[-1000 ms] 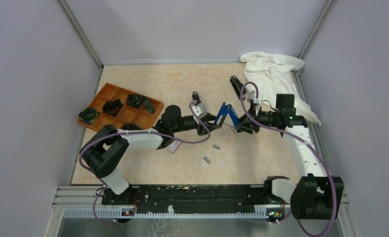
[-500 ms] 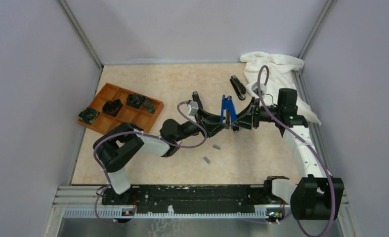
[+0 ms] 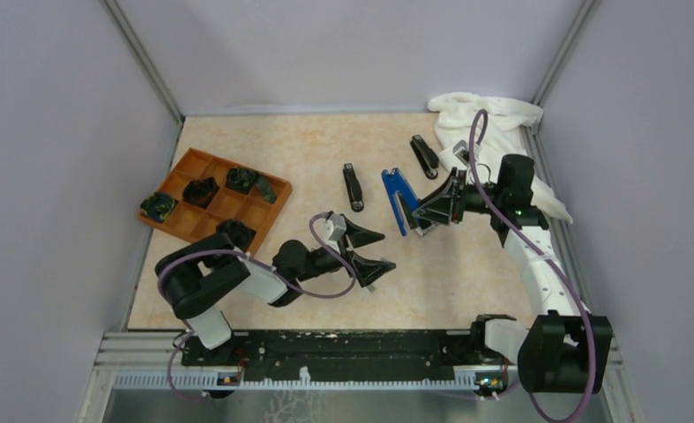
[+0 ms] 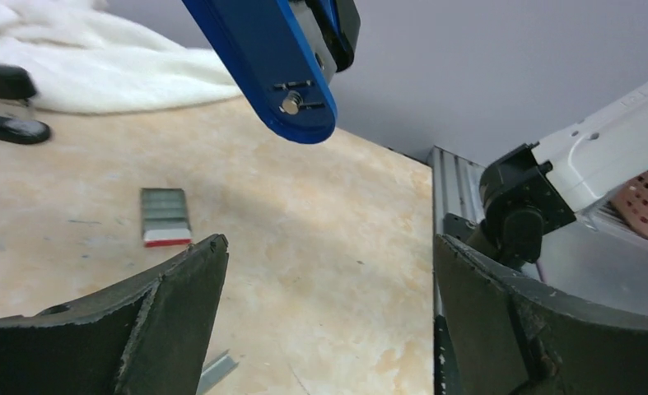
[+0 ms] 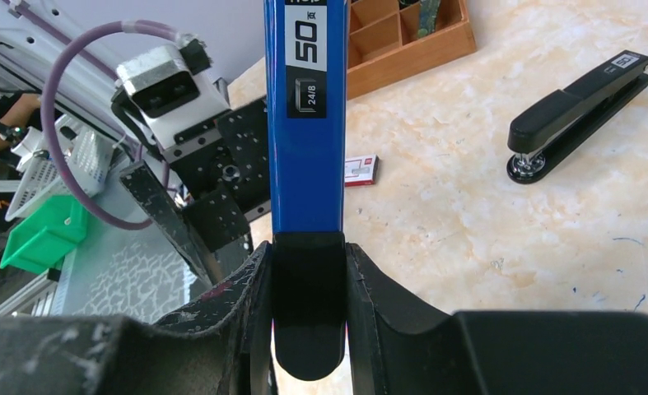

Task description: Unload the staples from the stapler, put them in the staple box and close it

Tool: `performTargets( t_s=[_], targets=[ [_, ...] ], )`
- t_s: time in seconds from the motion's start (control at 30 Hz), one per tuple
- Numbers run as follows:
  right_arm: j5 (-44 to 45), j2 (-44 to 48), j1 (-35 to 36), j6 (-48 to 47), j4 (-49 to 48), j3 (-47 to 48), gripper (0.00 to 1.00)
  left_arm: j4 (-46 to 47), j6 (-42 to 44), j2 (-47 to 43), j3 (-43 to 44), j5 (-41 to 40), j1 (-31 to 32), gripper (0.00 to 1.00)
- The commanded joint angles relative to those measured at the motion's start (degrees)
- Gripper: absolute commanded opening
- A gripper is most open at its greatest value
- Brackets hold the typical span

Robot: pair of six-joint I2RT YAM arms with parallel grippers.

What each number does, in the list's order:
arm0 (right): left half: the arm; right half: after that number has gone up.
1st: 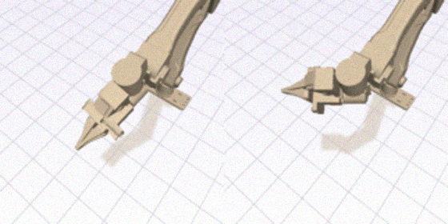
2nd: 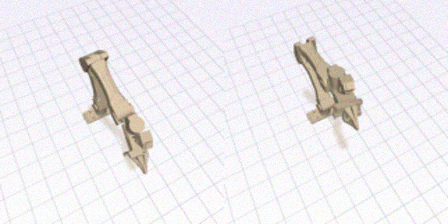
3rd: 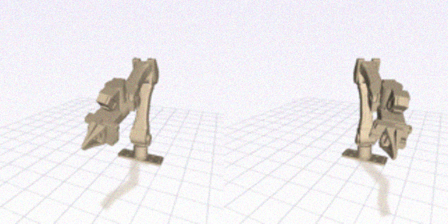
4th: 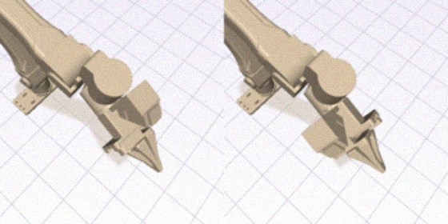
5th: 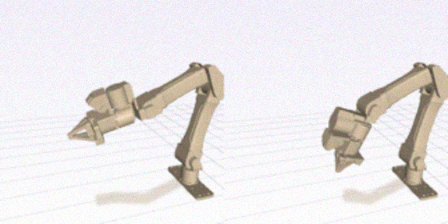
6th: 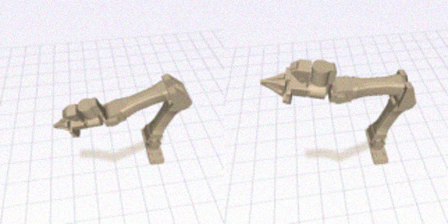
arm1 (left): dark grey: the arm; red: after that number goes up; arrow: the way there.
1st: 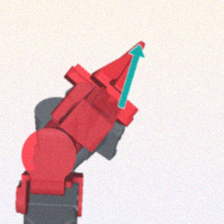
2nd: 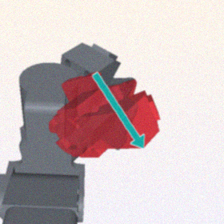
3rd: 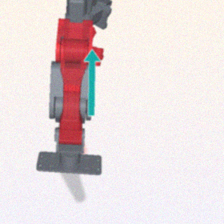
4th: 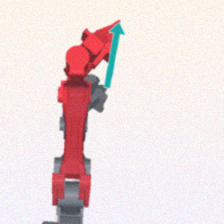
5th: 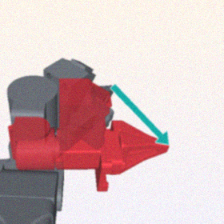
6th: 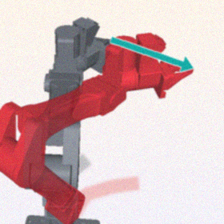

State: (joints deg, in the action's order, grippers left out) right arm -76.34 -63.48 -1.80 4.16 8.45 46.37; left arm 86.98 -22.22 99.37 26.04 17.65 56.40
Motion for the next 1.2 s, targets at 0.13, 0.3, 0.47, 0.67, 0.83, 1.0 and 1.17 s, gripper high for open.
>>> performTargets(
  t_s=[0.13,0.3,0.47,0.67,0.83,1.0,1.17],
  targets=[
    [-1.5,0.8,-0.5,-1.1,-2.7,0.9,0.00,-2.2,16.1,-14.2,-7.1,-12.2,-0.9,0.99],
    [-0.6,0.0,-0.5,-3.8,0.0,1.7,0.00,-29.2,24.3,-24.1,-3.0,-19.8,-0.9,0.99],
    [0.1,-0.6,-0.5,-5.0,1.2,2.1,0.00,-41.3,30.4,-28.0,-1.6,-28.0,-0.9,0.99],
    [1.0,-1.2,-0.5,-5.7,2.0,2.3,0.00,-44.8,33.4,-28.8,-2.1,-37.8,-0.8,0.99],
    [1.8,-1.6,-0.5,-6.9,3.1,2.7,0.00,-43.8,33.1,-28.5,-2.8,-38.9,-0.9,0.99],
    [2.7,-2.3,-0.5,-8.1,4.0,2.9,0.00,-45.0,31.9,-26.1,-0.5,-42.6,-0.9,0.99],
    [4.2,-3.0,-0.5,-10.0,5.8,3.5,0.00,-50.8,28.5,-20.4,5.4,-52.2,-0.9,0.99]
  ],
)
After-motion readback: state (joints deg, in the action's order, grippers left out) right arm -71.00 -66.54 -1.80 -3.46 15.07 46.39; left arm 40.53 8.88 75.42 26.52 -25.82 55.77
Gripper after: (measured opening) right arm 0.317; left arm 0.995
